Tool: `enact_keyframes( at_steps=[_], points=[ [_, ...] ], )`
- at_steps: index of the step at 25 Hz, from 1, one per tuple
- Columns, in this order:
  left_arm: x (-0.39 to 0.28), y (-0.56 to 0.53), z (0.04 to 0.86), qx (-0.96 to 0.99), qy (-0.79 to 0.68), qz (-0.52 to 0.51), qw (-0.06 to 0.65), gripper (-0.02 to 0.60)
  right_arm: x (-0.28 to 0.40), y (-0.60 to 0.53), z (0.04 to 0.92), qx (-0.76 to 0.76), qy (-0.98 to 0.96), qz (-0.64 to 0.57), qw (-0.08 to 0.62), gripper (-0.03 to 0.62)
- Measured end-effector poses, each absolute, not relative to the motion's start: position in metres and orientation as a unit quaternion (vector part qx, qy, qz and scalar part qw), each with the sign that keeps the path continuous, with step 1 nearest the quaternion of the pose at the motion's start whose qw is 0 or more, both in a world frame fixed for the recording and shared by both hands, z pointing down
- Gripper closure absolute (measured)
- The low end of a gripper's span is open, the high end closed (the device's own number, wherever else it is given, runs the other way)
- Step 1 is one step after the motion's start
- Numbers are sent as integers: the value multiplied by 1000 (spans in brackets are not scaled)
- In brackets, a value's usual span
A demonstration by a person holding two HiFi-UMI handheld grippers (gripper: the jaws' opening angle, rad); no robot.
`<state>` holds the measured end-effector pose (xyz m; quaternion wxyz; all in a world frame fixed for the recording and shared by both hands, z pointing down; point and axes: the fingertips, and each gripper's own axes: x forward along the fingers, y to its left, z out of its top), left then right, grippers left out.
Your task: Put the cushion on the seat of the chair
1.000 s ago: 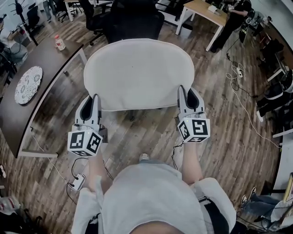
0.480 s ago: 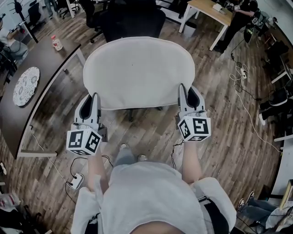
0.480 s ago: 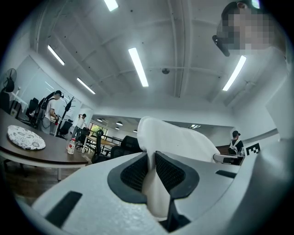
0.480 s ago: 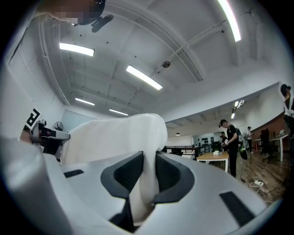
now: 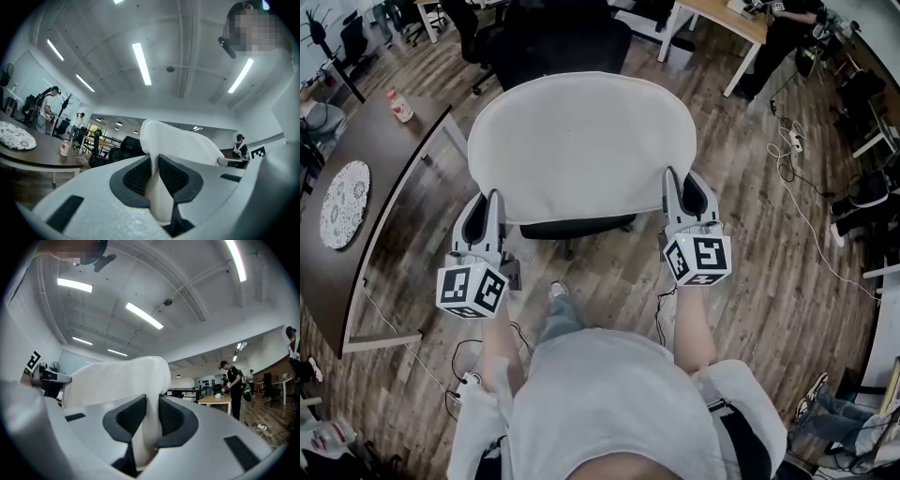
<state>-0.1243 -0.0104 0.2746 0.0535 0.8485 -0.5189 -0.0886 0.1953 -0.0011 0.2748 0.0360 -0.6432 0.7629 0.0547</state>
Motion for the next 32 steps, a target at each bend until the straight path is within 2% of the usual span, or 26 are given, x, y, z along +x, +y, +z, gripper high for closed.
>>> enact_keyframes(
  at_steps=[18, 32],
  points=[
    [-149, -163, 268, 878, -466, -93, 61, 525, 168, -116, 266, -688, 722, 59, 33, 533],
    [-173, -218, 279, 889, -441, -96, 76, 525, 140, -156, 273, -706, 706, 52, 19, 533]
  ],
)
